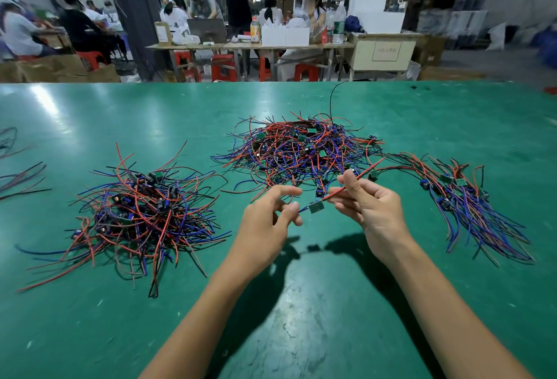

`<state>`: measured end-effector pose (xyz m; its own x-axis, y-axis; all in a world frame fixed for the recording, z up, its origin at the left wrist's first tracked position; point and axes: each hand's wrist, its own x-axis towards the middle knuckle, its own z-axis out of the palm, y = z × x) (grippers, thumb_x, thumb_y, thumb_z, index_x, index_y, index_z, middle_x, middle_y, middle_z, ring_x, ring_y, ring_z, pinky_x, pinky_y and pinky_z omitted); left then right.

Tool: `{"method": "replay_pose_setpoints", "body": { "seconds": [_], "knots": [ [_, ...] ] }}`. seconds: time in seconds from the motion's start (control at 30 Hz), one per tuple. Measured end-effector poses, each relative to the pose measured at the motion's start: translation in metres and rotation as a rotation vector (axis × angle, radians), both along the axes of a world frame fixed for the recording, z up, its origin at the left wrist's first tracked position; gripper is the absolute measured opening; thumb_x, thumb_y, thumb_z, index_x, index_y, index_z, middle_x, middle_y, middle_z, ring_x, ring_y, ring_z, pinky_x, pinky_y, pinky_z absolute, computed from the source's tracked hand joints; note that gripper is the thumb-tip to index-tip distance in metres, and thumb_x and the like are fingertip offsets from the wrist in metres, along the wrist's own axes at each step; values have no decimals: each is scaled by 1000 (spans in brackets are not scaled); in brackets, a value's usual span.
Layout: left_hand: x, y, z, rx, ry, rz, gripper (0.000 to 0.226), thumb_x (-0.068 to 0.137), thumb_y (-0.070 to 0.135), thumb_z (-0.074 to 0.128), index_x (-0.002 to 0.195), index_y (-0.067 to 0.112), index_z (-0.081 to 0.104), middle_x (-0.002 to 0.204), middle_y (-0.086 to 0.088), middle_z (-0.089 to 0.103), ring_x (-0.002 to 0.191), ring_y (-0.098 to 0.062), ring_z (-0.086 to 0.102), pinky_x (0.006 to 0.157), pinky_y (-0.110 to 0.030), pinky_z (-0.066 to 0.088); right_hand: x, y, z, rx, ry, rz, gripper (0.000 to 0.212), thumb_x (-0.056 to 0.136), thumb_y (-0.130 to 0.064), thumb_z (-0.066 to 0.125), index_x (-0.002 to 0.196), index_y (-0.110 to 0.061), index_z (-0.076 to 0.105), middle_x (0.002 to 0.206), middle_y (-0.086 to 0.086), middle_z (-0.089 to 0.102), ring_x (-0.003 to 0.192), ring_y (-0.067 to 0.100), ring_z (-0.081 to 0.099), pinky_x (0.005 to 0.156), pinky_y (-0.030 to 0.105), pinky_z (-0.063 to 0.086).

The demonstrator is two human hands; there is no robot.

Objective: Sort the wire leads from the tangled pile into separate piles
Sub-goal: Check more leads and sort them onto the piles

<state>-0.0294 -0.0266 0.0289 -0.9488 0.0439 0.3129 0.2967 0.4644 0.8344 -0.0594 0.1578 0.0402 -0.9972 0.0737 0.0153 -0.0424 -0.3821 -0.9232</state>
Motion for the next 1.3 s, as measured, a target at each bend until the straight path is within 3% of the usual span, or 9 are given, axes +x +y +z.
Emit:
{"method": "replay_pose_setpoints", "body": {
  "seconds": [0.3, 0.43, 0.7, 0.87, 0.93, 1.0, 1.07, 1.17, 1.3],
  "knots": [
    [2, 1, 4, 46, 49, 4, 23, 96, 21, 66, 117, 29, 63, 79, 8, 73, 60, -22, 53, 59, -20, 43, 0, 2, 1, -70, -13, 23, 26, 77, -32, 74, 93, -12, 74, 89, 11, 78, 73, 13, 75, 62, 17, 57],
    [2, 0, 3, 94, 27, -15, 25, 95, 16, 67, 118, 25, 65, 80, 5, 73, 59, -14, 59, 64, -22, 49, 0, 1, 1, -82, -10, 44, 30, 79, -33, 72, 100, -12, 74, 94, 11, 78, 78, 14, 76, 65, 17, 58],
    [1, 2, 1, 156, 31, -6, 26, 94, 10, 67, 118, 21, 64, 84, -3, 72, 57, -18, 64, 60, -23, 51, 7, -12, -6, 92, 14, 264, 36, 83, -30, 71, 114, -12, 71, 101, 12, 77, 89, 21, 75, 74, 23, 58],
    [0, 2, -1, 141, -17, -29, 20, 94, 20, 70, 113, 26, 65, 81, 0, 74, 58, -26, 64, 56, -25, 50, -4, 4, 9, 21, 64, -40, 7, 100, -22, 58, 105, -16, 58, 75, 5, 73, 71, 18, 73, 66, 26, 59],
    [-1, 4, -2, 121, -25, -44, 10, 98, 27, 63, 108, 27, 67, 78, 3, 74, 56, -25, 60, 59, -33, 52, -16, 26, 22, 55, 20, -175, 11, 104, -24, 54, 96, -17, 57, 63, -1, 66, 55, 18, 69, 54, 28, 58],
    [-2, 5, -5, 113, -29, -33, 14, 102, 29, 56, 102, 26, 70, 75, 5, 73, 54, -26, 57, 62, -39, 52, -30, 54, 36, 223, -25, -261, 22, 104, -28, 53, 92, -16, 66, 56, -6, 61, 41, 16, 59, 45, 27, 54],
    [-3, 4, -8, 27, -13, -5, 18, 103, 30, 53, 99, 27, 70, 74, 9, 72, 57, -32, 59, 63, -40, 52, -51, 87, 49, 571, -36, -403, 29, 101, -36, 55, 93, -18, 76, 59, -3, 63, 41, 18, 57, 45, 27, 51],
    [-5, 1, -14, -147, 19, 39, 17, 101, 30, 54, 97, 32, 70, 74, 13, 71, 59, -16, 62, 63, -31, 50, -78, 137, 57, 1245, -108, -689, 32, 93, -42, 58, 104, -20, 79, 90, 20, 73, 85, 40, 69, 75, 39, 53],
    [-6, -1, -19, -210, 21, 56, 16, 101, 30, 54, 97, 33, 69, 75, 15, 69, 63, -10, 64, 68, -32, 54, -92, 176, 29, 1762, -325, -574, 39, 97, -35, 58, 111, -1, 71, 117, 29, 64, 115, 43, 58, 90, 43, 47]
  ]
}}
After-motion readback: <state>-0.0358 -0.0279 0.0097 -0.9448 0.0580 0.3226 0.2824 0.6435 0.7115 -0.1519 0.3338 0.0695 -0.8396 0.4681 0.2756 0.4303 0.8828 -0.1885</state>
